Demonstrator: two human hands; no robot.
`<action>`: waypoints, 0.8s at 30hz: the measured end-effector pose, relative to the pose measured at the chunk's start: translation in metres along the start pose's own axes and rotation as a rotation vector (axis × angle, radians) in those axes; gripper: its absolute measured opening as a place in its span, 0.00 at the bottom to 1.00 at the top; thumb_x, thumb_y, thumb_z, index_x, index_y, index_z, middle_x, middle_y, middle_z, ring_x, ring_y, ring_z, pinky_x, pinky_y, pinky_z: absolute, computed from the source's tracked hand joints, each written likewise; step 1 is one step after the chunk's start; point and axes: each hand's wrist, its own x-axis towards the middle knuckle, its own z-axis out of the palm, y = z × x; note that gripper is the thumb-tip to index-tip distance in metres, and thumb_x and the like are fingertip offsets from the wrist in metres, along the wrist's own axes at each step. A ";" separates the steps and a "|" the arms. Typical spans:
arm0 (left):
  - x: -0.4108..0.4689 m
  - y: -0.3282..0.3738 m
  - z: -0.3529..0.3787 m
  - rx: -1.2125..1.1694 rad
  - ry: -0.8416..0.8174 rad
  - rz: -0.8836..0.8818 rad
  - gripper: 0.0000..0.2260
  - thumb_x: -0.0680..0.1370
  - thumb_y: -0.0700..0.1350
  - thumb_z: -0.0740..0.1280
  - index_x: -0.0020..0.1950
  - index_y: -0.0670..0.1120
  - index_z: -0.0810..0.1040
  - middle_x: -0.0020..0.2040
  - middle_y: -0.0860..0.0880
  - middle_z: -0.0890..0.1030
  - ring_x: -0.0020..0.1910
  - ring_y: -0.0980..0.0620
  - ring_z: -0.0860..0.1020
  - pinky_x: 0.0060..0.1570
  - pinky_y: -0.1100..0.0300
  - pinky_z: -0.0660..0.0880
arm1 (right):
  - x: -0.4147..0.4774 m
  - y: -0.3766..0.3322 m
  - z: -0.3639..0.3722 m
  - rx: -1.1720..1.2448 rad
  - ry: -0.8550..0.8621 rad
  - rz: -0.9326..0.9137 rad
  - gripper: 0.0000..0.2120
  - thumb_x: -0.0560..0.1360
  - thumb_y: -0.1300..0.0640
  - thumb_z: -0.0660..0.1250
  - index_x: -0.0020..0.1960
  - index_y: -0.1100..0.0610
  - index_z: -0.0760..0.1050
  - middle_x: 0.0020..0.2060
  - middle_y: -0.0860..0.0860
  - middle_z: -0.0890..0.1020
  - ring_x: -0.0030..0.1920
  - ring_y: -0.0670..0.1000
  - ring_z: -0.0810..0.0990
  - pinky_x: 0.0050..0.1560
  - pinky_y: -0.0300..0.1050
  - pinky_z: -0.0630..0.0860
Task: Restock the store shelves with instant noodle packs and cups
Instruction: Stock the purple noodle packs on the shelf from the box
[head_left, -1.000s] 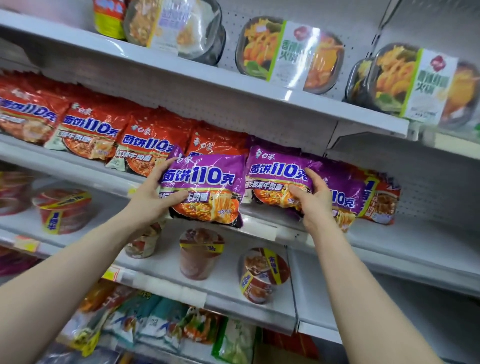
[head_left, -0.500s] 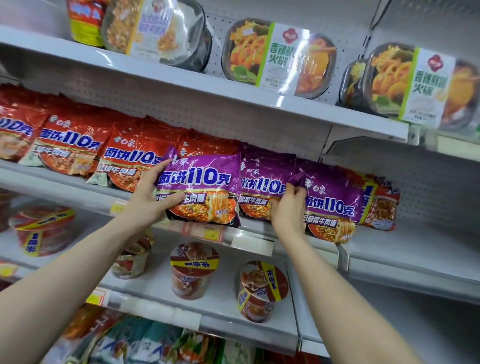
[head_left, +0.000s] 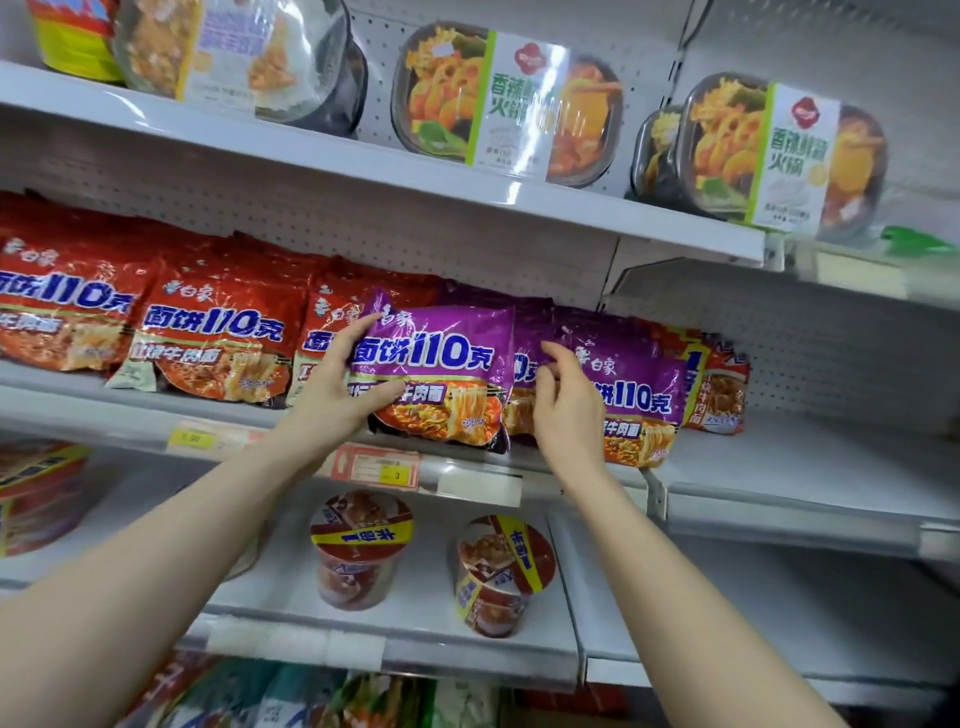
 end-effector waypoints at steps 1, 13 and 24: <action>0.002 -0.001 0.010 -0.010 -0.017 0.002 0.32 0.75 0.41 0.71 0.72 0.62 0.63 0.62 0.56 0.73 0.59 0.53 0.78 0.56 0.51 0.79 | -0.003 -0.001 -0.006 0.025 -0.049 -0.005 0.18 0.84 0.52 0.55 0.73 0.53 0.68 0.49 0.48 0.82 0.42 0.43 0.77 0.47 0.45 0.75; 0.033 -0.022 0.085 0.256 0.002 0.050 0.34 0.76 0.46 0.72 0.78 0.56 0.59 0.75 0.51 0.66 0.71 0.55 0.65 0.70 0.53 0.65 | -0.008 0.022 -0.019 -0.087 -0.223 0.001 0.30 0.78 0.55 0.69 0.77 0.49 0.62 0.70 0.49 0.72 0.69 0.50 0.70 0.68 0.46 0.67; 0.023 -0.035 0.089 1.040 -0.007 0.571 0.35 0.75 0.46 0.72 0.78 0.48 0.61 0.80 0.44 0.55 0.79 0.43 0.49 0.75 0.45 0.52 | -0.022 0.033 0.002 -0.446 -0.084 -0.295 0.28 0.73 0.66 0.72 0.71 0.54 0.72 0.72 0.60 0.68 0.71 0.63 0.67 0.65 0.59 0.73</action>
